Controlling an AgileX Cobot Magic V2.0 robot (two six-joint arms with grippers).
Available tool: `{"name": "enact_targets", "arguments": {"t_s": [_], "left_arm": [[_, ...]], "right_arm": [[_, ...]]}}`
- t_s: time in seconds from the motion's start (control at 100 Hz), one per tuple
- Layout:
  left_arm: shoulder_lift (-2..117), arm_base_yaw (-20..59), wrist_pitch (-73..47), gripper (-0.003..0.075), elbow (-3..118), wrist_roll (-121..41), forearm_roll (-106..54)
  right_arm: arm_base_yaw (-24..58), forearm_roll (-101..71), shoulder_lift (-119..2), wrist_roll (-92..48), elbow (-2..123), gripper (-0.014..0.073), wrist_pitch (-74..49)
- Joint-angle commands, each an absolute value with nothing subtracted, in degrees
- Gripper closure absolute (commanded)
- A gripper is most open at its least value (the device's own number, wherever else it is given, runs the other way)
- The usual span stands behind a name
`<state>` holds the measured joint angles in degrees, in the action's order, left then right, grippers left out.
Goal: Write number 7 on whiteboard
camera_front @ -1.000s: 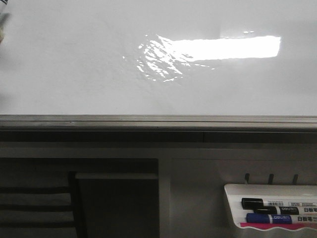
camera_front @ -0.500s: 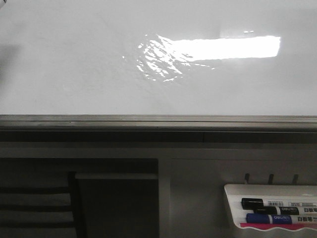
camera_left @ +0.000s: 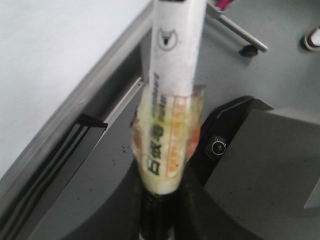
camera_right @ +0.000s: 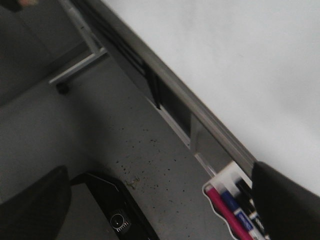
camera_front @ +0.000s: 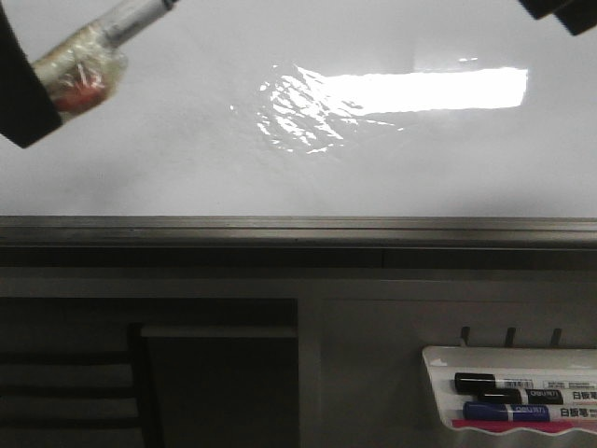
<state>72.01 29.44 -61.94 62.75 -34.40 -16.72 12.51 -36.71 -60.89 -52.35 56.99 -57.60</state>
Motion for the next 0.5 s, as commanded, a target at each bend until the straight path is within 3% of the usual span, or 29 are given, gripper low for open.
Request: {"name": "enact_targets", "arguments": {"t_s": [0.0,0.26,0.49], "left_arm": [[71.3,35.9,-60.1,0.0741,64.8,-36.4,-16.1],[71.5,47.1,-58.9,0.0741,64.8,-36.9,-9.8],[71.5,49.1,-55.7,0.0741,64.8,-37.3,-8.3]], "right_arm": [[17.7,-39.7,-61.7,-58.3,60.2,-0.0029,-56.8],[32.1,-39.7,-63.4,-60.8,60.6,0.0113,-47.0],[38.3,-39.7,-66.7,-62.9,60.6,0.0146,-41.8]]}}
